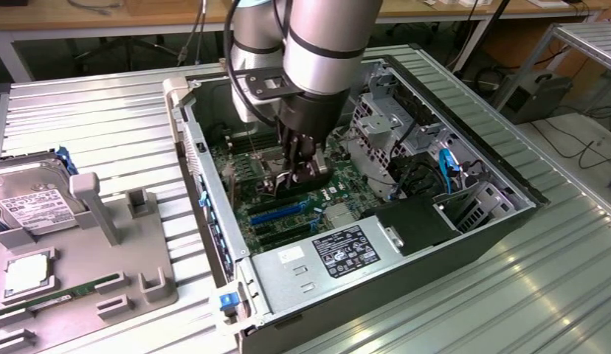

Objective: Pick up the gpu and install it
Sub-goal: 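Insert the gpu into the slot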

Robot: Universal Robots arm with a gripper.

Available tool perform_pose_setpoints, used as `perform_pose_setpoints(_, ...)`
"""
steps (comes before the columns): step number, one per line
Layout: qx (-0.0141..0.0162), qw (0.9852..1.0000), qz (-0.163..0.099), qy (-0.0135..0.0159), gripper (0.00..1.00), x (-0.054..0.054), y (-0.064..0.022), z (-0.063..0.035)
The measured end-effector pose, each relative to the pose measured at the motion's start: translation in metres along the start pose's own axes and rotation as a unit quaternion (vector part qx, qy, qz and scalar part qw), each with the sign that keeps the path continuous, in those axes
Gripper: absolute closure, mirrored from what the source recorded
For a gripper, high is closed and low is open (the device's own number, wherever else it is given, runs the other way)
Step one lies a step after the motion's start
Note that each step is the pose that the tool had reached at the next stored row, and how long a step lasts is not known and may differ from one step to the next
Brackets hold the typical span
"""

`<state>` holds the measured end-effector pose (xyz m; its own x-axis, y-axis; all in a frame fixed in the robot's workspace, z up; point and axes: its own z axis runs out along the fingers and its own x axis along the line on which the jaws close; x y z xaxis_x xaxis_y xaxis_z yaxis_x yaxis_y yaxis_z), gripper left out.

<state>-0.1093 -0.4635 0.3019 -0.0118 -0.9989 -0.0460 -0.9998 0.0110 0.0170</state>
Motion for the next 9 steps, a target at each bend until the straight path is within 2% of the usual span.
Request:
perform_pose_setpoints(6, 0.001, 1.0, 0.001, 0.0003, 0.74, 0.001, 0.0026, 0.0101)
perform_pose_setpoints(8, 0.0008, 1.0, -0.003, 0.0028, 0.74, 0.001, 0.0024, 0.0116)
perform_pose_setpoints(9, 0.0008, 1.0, -0.004, 0.0055, 0.74, 0.001, 0.0027, 0.013)
